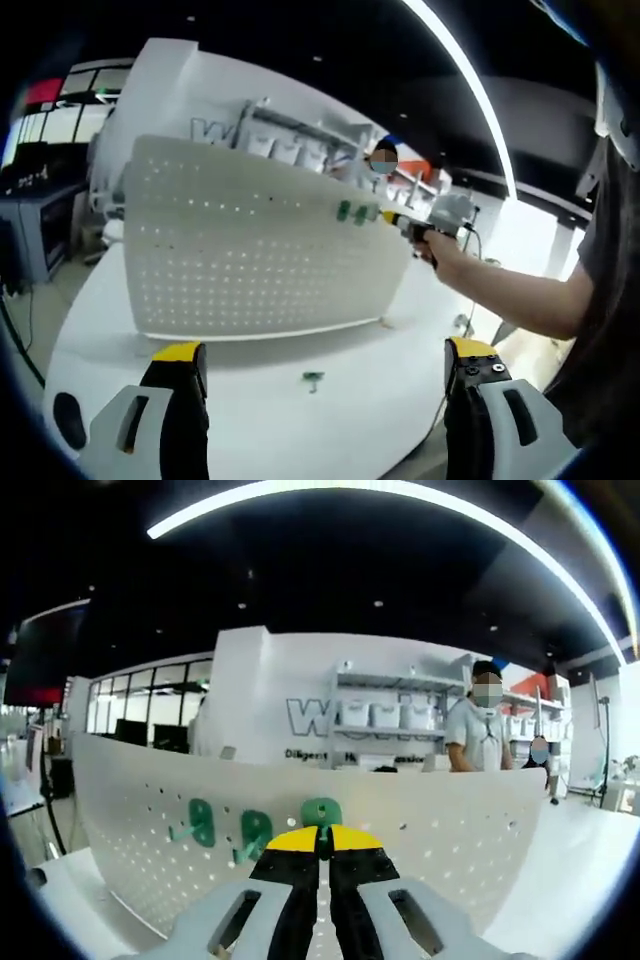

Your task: Insert the hook assembly into the mounting plate slot until the hook locks in place.

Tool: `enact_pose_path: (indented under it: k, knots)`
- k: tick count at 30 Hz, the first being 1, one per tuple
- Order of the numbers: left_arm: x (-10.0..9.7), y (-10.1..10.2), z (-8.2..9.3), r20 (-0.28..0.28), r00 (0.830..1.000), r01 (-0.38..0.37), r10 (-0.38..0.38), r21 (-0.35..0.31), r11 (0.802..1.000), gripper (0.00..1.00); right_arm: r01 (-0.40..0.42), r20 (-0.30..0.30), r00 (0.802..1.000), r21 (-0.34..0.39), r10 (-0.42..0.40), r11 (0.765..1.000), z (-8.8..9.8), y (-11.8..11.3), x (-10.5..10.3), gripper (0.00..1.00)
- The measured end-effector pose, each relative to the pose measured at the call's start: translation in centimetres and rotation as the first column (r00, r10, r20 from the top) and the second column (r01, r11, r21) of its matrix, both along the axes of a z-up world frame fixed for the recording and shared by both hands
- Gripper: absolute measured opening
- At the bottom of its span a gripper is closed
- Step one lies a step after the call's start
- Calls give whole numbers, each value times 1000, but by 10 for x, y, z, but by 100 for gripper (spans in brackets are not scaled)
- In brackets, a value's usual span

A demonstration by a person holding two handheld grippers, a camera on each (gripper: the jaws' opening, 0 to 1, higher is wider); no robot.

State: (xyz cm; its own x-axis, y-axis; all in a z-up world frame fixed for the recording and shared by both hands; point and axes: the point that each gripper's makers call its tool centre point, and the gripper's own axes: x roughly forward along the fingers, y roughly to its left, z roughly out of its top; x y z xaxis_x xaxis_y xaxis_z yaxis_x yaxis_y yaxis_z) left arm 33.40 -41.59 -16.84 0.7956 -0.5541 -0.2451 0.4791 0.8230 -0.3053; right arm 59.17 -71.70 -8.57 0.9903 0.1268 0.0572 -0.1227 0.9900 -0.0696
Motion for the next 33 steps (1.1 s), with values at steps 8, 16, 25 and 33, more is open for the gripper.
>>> enact_pose_path:
  k: [8, 16, 25, 33]
  knots:
    - [0, 1, -2, -5, 1000, -5, 5, -2, 1000, 100, 9, -4, 1000, 9, -9, 1000, -5, -3, 3, 0]
    - [1, 4, -2, -6, 1000, -15, 14, -7, 1000, 100, 13, -10, 1000, 0, -13, 1000, -13, -3, 5, 0]
    - [1, 5, 0, -6, 1000, -22, 22, -23, 999, 100, 22, 21, 1000, 16, -22, 1000, -14, -4, 2, 0]
    - [1, 6, 1, -3, 1000, -28, 28, -17, 999, 100, 11, 93, 996, 25, -13, 1000, 3, -2, -7, 0]
